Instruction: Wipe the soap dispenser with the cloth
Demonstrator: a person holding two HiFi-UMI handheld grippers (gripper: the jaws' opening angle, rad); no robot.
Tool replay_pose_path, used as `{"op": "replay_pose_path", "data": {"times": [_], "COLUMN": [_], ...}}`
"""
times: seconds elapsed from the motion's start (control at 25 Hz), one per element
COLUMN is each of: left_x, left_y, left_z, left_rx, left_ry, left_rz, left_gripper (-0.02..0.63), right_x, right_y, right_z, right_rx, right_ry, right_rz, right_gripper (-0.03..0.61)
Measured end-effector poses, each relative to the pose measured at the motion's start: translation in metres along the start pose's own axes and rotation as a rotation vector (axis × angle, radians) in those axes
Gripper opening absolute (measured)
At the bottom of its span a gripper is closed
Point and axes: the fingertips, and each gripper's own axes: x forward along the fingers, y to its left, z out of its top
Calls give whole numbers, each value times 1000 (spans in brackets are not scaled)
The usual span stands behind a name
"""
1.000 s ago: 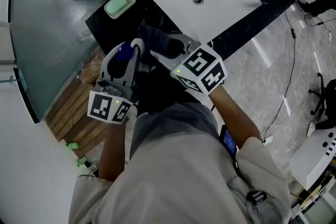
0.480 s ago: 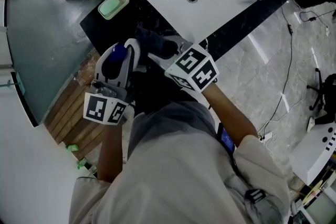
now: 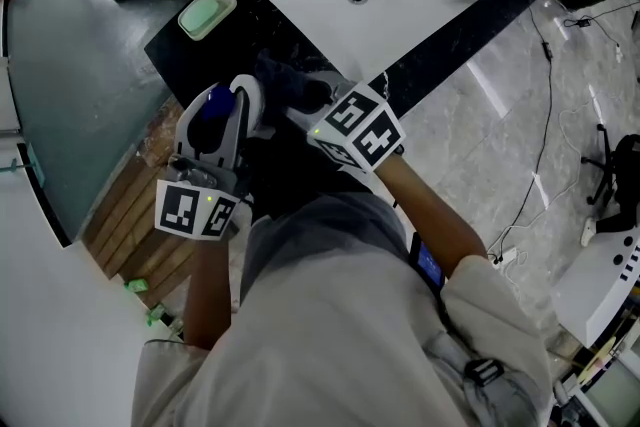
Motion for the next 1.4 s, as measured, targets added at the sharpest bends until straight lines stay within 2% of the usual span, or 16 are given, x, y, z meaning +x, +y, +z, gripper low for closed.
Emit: {"op": "replay_pose_path", "data": {"times": [0.64,0.88,1.4], "left_x": [3,5,7], "left_y": [-4,-12,-19], "left_z": [-2,-3,-2], "left_rx": [14,50,89], "left_ry": [-1,9,25], "left_rz": [-11,-27,-37], "left_gripper": [91,91,91], "right_x": [13,16,9], "right_y": [-11,-7,-6], "right_z": [-36,-51,-45], "right_rx": [1,-20,-48], "right_ry": [89,146,147], "right_rz": [-5,3,33], "right_gripper": [97,97,97]}}
